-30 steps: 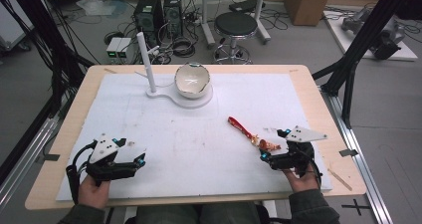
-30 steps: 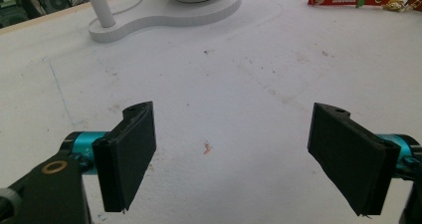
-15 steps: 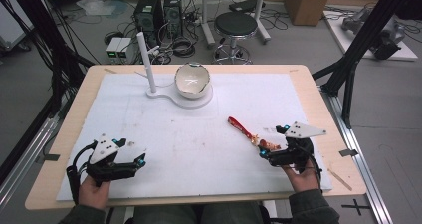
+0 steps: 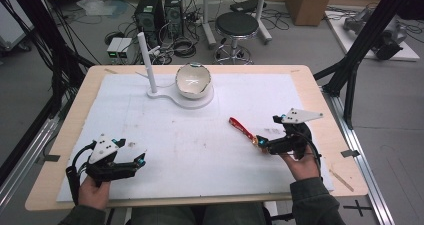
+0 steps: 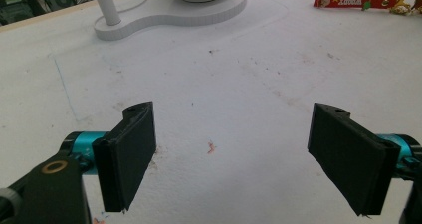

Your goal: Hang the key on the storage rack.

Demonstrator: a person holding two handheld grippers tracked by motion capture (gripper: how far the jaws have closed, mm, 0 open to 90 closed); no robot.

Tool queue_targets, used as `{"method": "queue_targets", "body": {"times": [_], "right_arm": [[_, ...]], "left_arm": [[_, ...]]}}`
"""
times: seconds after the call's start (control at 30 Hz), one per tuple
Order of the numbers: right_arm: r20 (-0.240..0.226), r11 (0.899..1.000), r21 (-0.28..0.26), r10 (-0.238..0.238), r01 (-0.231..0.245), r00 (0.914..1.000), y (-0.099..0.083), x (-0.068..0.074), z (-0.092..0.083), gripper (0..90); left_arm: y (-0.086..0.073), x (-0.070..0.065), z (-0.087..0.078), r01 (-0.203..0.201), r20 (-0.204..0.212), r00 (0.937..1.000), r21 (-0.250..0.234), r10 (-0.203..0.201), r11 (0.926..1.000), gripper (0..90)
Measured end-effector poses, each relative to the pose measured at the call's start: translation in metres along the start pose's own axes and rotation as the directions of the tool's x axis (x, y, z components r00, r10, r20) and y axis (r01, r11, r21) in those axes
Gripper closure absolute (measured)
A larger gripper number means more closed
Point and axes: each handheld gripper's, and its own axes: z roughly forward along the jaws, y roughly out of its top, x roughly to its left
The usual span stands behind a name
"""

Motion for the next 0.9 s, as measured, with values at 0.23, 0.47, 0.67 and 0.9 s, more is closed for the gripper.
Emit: {"method": "queue_targets", "body": {"times": [0.23,0.47,0.67,0.9], "right_arm": [[0.014,1.000,0.007,0.002,-0.002,0.9999,0.013,-0.005,0.009,5.4],[0.000,0.999,0.034,0.002,-0.002,1.0000,0.027,-0.007,0.020,5.5],[-0.005,0.998,0.066,0.021,-0.020,0.9998,0.031,-0.011,0.032,8.5],[-0.014,0.993,0.115,0.020,-0.019,0.9997,0.026,-0.011,0.047,19.1]], "left_arm": [[0.000,0.000,0.001,0.000,-0.004,1.0000,-0.004,0.000,1.0000,19.5],[0.001,0.001,0.002,0.000,0.000,1.0000,-0.006,0.000,1.0000,19.5],[0.001,0.001,0.003,0.003,0.003,1.0000,-0.005,-0.003,1.0000,19.6],[0.001,0.002,0.002,0.001,-0.002,1.0000,-0.005,-0.001,1.0000,19.5]]}}
